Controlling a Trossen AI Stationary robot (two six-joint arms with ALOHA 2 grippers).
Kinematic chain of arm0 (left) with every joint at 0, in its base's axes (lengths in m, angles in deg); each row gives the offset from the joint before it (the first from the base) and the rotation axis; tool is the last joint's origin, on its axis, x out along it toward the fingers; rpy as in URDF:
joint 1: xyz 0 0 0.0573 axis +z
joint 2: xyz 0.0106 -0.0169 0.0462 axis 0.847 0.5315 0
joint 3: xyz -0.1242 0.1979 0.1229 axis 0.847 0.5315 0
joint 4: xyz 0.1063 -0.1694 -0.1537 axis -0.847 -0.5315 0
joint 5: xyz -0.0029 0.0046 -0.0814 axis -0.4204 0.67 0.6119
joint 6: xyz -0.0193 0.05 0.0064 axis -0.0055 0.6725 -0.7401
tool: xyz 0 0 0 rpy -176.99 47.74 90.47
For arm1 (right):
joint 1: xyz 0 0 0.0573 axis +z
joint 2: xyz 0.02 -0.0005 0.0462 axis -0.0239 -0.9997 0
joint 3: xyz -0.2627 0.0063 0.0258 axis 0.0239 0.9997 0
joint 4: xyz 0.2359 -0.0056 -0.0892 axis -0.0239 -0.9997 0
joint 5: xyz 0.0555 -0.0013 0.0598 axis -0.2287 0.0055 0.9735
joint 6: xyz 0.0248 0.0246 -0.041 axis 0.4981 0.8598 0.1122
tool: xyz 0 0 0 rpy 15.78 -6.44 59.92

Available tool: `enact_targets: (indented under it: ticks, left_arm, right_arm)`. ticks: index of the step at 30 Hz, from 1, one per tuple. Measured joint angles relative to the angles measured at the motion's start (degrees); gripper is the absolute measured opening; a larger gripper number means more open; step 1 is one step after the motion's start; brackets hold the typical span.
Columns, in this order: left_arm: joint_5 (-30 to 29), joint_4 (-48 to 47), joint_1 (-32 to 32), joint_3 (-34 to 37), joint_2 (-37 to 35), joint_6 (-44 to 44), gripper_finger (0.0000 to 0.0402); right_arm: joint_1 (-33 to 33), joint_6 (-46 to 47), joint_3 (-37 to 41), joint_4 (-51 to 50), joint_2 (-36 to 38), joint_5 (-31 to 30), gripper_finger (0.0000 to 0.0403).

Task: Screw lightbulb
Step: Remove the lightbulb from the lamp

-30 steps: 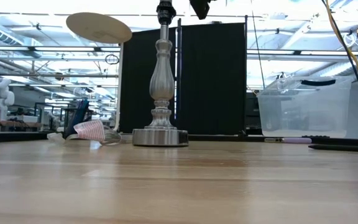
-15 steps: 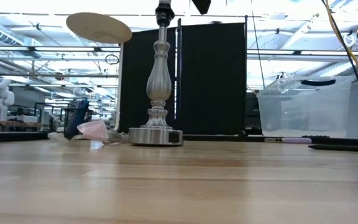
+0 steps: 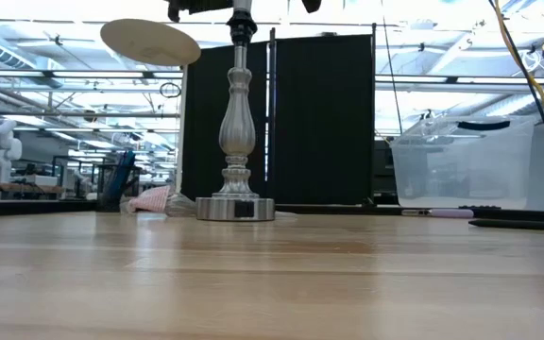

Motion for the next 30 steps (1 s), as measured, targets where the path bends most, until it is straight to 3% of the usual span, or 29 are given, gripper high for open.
enact_targets:
  ticks: [5,18,24,30]
  left_arm:
    - [0.1,-0.3,0.9,0.0,0.4,-0.1,0.0]
    - [3.7,-6.4,1.0,2.6,0.5,-2.8,0.0]
    - [4.1,-7.9,1.0,6.6,0.8,-2.8,0.0]
    - [6.8,0.4,1.3,12.5,0.8,-2.6,0.0007]
  right_arm:
    - [-0.5,5.7,0.0,-3.0,0.0,0.4,0.0]
    - [-7.4,36.9,0.3,-12.8,0.0,14.9,0.0]
    - [-7.4,39.7,6.7,-6.4,0.0,16.4,0.0]
    - [-8.3,41.7,16.0,7.3,0.0,16.4,0.0]
